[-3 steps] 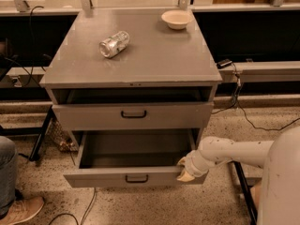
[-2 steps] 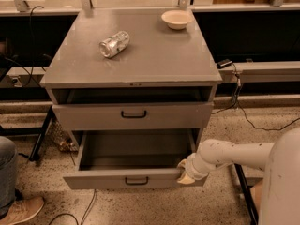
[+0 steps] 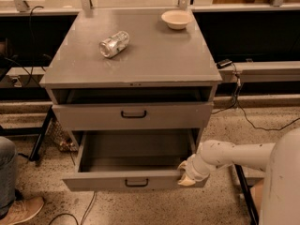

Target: Open middle drawer

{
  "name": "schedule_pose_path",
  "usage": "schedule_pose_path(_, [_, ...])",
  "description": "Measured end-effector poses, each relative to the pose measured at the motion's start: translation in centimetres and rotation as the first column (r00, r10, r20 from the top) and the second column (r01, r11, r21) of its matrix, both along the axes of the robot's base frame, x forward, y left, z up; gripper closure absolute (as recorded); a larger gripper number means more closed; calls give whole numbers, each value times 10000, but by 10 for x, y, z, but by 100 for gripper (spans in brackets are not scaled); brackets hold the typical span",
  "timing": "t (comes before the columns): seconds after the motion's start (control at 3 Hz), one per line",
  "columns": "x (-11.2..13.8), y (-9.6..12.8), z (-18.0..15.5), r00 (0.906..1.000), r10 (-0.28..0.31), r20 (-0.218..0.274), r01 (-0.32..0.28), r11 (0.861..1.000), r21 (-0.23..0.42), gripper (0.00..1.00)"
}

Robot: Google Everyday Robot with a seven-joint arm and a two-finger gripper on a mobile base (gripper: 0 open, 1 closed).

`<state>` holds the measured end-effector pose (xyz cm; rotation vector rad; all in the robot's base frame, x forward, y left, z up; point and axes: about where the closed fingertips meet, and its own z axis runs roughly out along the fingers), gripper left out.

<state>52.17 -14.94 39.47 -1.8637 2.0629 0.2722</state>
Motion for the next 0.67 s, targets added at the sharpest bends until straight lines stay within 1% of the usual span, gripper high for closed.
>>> schedule_pose_path(0.33, [-1,1,-2,10000,20,-33,-20,10000,8,73])
schedule_pose_path(0.67, [-1,1,-2,10000,21,-35,-21,10000,9,50])
